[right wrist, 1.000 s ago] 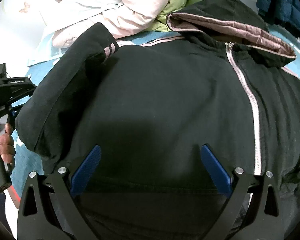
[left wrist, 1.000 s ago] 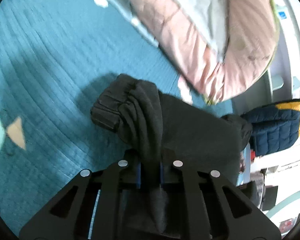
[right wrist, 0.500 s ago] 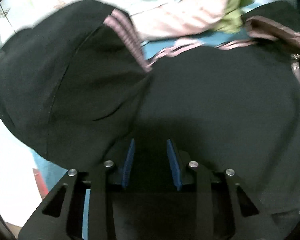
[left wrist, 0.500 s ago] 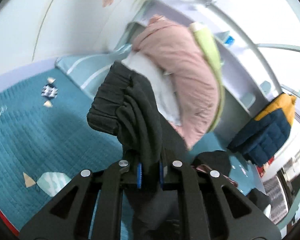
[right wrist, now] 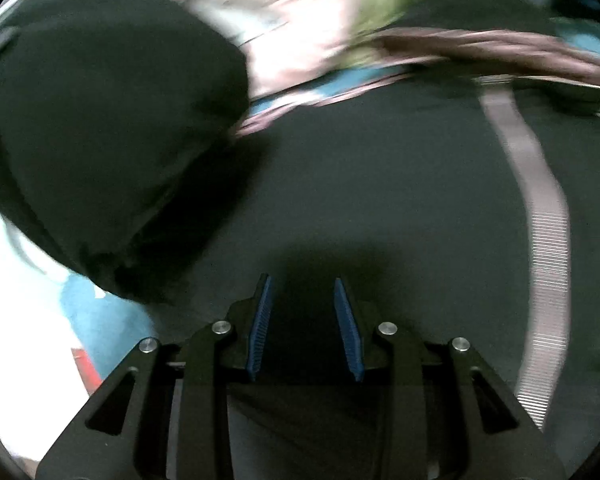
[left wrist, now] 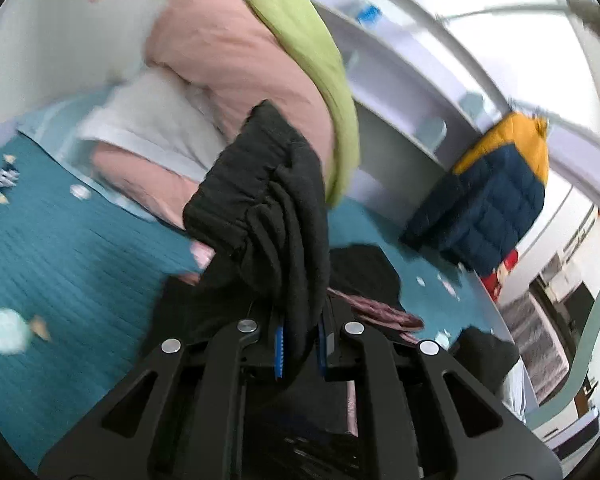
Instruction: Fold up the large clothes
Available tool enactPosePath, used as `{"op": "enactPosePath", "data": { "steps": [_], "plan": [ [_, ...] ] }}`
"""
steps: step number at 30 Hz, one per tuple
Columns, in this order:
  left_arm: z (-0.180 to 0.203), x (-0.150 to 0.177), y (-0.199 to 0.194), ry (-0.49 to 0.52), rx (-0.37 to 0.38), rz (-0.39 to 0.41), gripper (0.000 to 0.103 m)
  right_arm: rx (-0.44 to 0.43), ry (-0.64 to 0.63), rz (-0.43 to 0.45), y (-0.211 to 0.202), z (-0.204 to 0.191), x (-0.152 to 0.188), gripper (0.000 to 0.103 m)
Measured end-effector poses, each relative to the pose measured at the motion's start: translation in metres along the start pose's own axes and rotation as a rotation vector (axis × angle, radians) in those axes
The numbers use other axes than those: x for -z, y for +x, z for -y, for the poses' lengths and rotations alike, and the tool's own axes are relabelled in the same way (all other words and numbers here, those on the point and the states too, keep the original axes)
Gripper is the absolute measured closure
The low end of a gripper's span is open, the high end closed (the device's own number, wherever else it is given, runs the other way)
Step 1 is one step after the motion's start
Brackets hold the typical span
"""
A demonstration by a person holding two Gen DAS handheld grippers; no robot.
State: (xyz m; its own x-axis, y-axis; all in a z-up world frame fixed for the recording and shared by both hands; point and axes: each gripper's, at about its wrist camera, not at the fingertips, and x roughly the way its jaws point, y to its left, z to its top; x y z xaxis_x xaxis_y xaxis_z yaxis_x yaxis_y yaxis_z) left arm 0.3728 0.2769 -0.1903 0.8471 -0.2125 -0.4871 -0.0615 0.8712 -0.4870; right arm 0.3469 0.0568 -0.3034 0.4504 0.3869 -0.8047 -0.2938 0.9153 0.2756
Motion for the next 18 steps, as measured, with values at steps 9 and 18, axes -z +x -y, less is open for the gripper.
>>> {"op": "enactPosePath", "data": {
  "steps": [9,18],
  "plan": [
    [0.090,0.118,0.137,0.059,-0.085,-0.225,0.092,0.368,0.037,0.098,-0.149,0.159,0.029,0.069],
    [0.103,0.193,0.184,0.178,-0.158,-0.409,0.047,0.490,0.107,0.205,-0.244,0.223,0.035,0.063]
  ]
}}
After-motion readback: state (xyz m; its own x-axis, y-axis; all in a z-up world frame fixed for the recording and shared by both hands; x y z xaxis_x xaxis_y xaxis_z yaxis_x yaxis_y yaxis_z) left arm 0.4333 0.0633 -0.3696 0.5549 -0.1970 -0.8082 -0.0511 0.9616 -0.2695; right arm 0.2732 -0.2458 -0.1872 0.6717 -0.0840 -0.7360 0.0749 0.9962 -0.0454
